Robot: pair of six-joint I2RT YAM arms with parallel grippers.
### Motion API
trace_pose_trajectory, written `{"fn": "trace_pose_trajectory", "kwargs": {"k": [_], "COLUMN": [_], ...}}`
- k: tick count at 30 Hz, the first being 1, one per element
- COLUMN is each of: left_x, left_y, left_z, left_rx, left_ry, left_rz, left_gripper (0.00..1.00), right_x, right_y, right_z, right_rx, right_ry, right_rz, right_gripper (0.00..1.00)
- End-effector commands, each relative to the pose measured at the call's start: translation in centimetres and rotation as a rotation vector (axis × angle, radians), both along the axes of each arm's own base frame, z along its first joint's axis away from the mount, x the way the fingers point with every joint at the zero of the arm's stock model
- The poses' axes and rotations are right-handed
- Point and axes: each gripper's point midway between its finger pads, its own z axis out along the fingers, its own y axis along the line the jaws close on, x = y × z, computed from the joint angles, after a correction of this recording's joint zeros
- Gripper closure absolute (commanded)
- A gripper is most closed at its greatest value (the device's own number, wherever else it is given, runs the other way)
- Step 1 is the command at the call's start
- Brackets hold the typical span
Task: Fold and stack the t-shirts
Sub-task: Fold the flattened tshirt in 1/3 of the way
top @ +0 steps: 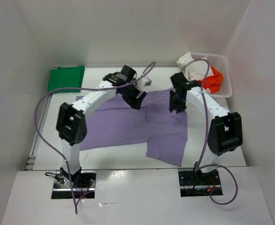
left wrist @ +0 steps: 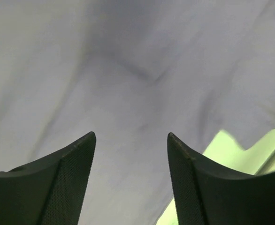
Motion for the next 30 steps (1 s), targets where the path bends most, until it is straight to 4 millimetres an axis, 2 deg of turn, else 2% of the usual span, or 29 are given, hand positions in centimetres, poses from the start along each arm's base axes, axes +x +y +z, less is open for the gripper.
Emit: {"fn": "trace_pose_trajectory", "kwargs": {"k": [1, 2, 3, 4, 5, 6, 7, 8, 9, 10, 11, 13, 14, 15, 16, 17, 18, 20, 21, 23, 26, 27, 29, 30], "left_x": [3.8, 3.9, 4.5, 5.9, 6.3, 6.8, 7.4, 7.8, 8.1, 7.9, 8.1, 8.2, 8.3, 8.6, 8.8, 8.8, 9.4, 9.8, 10.0, 10.0, 10.5, 10.6, 10.6, 10.5], "left_y": [8.1, 10.3, 12.2, 16.5, 18.8, 21.1, 25.4, 27.4, 29.3, 30.9, 33.5, 36.1, 36.9, 37.3, 37.9, 37.9, 38.0, 38.3, 38.5, 38.7, 39.0, 39.3, 39.3, 39.4], "left_z": [4.8, 5.2, 5.5, 6.1, 6.0, 5.3, 5.4, 5.2, 5.3, 3.9, 3.7, 2.0, 1.5, 0.1, -0.2, -1.8, -1.9, -3.6, -3.9, -5.9, -7.5, -7.9, -8.7, -9.4], "left_rx": [0.063, 0.071, 0.065, 0.072, 0.079, 0.087, 0.1, 0.102, 0.114, 0.137, 0.162, 0.193, 0.206, 0.214, 0.217, 0.227, 0.225, 0.243, 0.253, 0.273, 0.291, 0.303, 0.304, 0.315], "left_ry": [-0.185, -0.198, -0.2, -0.215, -0.21, -0.203, -0.205, -0.21, -0.221, -0.195, -0.216, -0.196, -0.193, -0.168, -0.162, -0.127, -0.136, -0.111, -0.108, -0.076, -0.064, -0.065, -0.059, -0.053], "left_rz": [0.206, 0.263, 0.319, 0.432, 0.483, 0.536, 0.645, 0.689, 0.733, 0.769, 0.822, 0.88, 0.897, 0.904, 0.916, 0.912, 0.913, 0.916, 0.919, 0.92, 0.914, 0.92, 0.919, 0.922], "left_gripper": [0.29, 0.27, 0.27, 0.27, 0.27, 0.27, 0.27, 0.27, 0.27, 0.27, 0.27, 0.26, 0.26, 0.26, 0.25, 0.25, 0.25, 0.25, 0.25, 0.25, 0.25, 0.25, 0.25, 0.25], "right_x": [5.2, 7.8, 9.0, 11.1, 12.5, 13.6, 15.4, 16.5, 16.8, 18.2, 18.8, 20.2, 20.6, 21.4, 21.7, 22.4, 22.5, 23.0, 22.7, 22.7, 22.3, 22.1, 21.9, 21.6], "right_y": [2.5, 2.6, 2.8, 3.1, 3.6, 3.7, 3.9, 4.0, 3.7, 4.0, 3.5, 3.7, 3.1, 2.5, 1.8, 1.4, 1.4, 0.1, 0.0, -0.5, -1.3, -1.3, -1.4, -2.1], "right_z": [5.7, 6.3, 6.4, 8.3, 6.6, 6.4, 7.9, 5.4, 4.6, 5.5, 4.6, 2.5, 1.9, 0.7, 0.0, -0.9, -1.5, -2.0, -3.2, -3.7, -4.9, -6.0, -7.2, -8.7], "right_rx": [-0.108, -0.145, -0.154, -0.154, -0.17, -0.182, -0.194, -0.232, -0.26, -0.262, -0.27, -0.264, -0.269, -0.275, -0.278, -0.282, -0.282, -0.277, -0.286, -0.282, -0.3, -0.306, -0.313, -0.328], "right_ry": [-0.244, -0.276, -0.289, -0.344, -0.314, -0.315, -0.362, -0.314, -0.285, -0.318, -0.301, -0.276, -0.263, -0.251, -0.234, -0.225, -0.215, -0.202, -0.171, -0.158, -0.128, -0.106, -0.081, -0.05], "right_rz": [0.033, 0.011, 0.004, -0.011, 0.004, -0.002, -0.009, 0.003, 0.002, -0.009, -0.02, -0.029, -0.039, -0.052, -0.073, -0.082, -0.088, -0.112, -0.107, -0.115, -0.122, -0.118, -0.114, -0.13], "right_gripper": [0.58, 0.58, 0.57, 0.57, 0.55, 0.54, 0.54, 0.52, 0.52, 0.5, 0.5, 0.46, 0.45, 0.45, 0.45, 0.45, 0.45, 0.45, 0.45, 0.42, 0.4, 0.4, 0.4, 0.4]}}
